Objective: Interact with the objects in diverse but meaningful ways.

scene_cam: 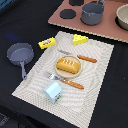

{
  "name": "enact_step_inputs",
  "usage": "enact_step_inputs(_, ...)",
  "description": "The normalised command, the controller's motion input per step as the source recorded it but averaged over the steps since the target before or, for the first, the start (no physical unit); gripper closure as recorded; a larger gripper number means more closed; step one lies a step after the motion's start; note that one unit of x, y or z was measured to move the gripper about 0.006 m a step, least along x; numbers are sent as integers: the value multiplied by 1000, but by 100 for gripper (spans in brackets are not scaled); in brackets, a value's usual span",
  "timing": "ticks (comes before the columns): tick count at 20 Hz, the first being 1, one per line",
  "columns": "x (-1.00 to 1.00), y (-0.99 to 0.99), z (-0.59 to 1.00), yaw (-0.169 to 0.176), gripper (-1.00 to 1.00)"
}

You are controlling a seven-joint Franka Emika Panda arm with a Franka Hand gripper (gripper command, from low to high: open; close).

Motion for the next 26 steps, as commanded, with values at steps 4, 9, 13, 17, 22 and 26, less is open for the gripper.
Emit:
enact_step_inputs(4, 254, 0, -1, -1, -100)
enact_step_inputs(9, 347, -11, -108, 0, -100)
enact_step_inputs(13, 257, -36, -254, 0, -100)
enact_step_inputs(17, 274, -141, -283, 0, -100)
enact_step_inputs(22, 300, -186, -287, 0, -100)
enact_step_inputs(26, 217, -303, -386, 22, -100)
